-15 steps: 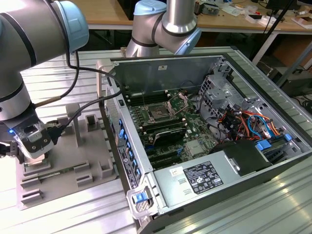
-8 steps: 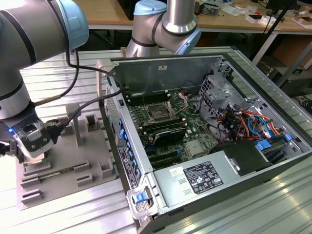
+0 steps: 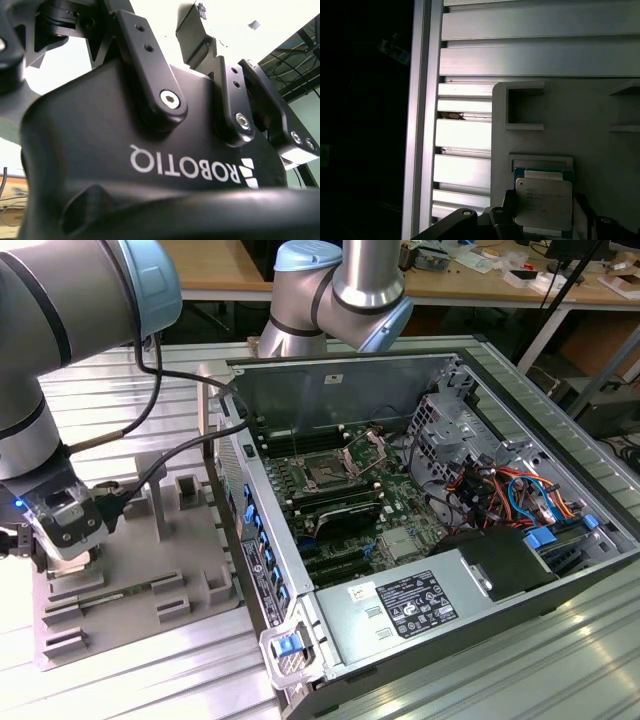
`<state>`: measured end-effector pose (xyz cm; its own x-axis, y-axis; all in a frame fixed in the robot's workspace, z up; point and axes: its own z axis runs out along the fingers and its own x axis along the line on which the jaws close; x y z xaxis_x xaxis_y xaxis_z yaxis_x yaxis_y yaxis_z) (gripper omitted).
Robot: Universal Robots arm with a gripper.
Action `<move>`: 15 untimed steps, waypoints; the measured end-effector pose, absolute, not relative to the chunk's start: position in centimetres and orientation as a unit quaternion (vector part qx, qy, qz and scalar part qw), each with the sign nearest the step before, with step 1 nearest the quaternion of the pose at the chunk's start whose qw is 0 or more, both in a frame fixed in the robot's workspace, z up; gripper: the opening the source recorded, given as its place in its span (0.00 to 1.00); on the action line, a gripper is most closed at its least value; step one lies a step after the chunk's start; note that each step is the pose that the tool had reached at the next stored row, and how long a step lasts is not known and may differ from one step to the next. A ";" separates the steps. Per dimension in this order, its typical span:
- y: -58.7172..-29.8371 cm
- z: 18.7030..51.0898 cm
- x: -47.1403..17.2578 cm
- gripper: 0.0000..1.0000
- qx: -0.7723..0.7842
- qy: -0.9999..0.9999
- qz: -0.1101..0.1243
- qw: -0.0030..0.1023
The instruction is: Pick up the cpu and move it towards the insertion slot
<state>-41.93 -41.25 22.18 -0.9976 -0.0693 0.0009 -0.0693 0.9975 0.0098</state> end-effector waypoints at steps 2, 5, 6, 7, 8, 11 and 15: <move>-41.3 22.3 -41.9 0.53 0.035 -0.999 -0.005 0.001; -41.3 22.6 -41.9 0.53 0.035 -0.999 -0.005 0.001; -41.3 22.7 -41.9 0.53 0.035 -0.999 -0.005 0.001; -41.3 22.7 -41.9 0.53 0.035 -0.999 -0.005 0.001; -41.3 22.8 -41.9 0.53 0.035 -0.999 -0.005 0.001; -41.2 23.0 -41.9 0.53 0.035 -0.999 -0.005 0.001; -41.3 23.2 -41.9 0.53 0.035 -0.999 -0.005 0.001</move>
<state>-41.93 -41.25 23.23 -0.9976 -0.0693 0.0010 -0.0693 0.9975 0.0097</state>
